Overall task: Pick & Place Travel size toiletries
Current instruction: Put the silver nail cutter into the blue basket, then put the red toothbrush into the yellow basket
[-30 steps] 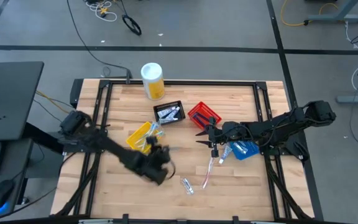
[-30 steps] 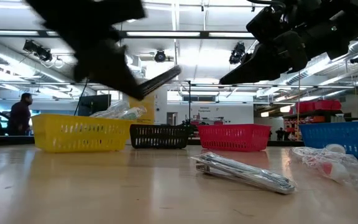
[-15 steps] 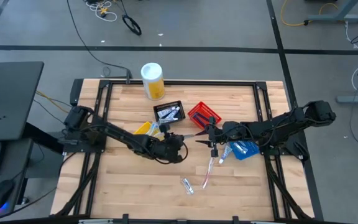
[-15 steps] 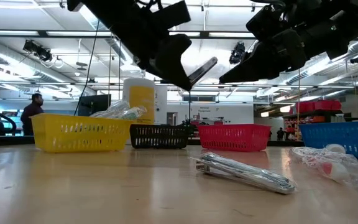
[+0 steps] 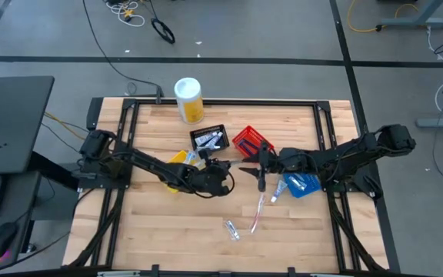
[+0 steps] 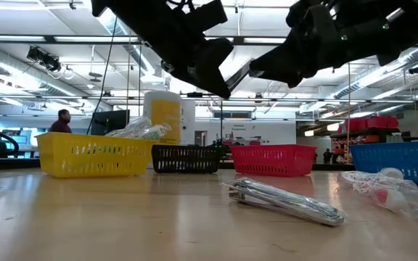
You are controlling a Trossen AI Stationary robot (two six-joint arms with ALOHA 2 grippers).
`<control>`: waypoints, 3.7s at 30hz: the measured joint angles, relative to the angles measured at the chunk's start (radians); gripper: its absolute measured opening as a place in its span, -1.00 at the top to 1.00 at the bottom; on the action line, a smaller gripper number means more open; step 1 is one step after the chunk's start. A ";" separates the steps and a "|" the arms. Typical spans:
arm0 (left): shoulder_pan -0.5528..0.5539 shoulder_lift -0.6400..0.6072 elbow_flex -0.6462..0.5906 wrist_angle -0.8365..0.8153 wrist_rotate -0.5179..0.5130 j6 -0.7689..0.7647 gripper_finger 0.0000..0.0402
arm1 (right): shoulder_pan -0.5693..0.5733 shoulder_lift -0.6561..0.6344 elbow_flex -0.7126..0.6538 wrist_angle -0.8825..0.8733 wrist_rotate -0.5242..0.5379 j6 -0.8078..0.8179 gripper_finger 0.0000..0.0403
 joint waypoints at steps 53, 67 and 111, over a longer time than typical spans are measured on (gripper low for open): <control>0.037 -0.002 0.000 0.082 0.051 0.085 0.15 | -0.003 -0.263 0.026 -0.537 0.155 0.254 0.92; 0.040 -0.002 0.000 0.084 0.051 0.107 0.16 | 0.058 -0.684 0.129 -1.552 -0.198 0.818 0.92; 0.064 -0.001 0.000 0.097 0.301 0.054 0.18 | 0.068 -0.451 0.065 -1.199 -0.152 0.683 0.55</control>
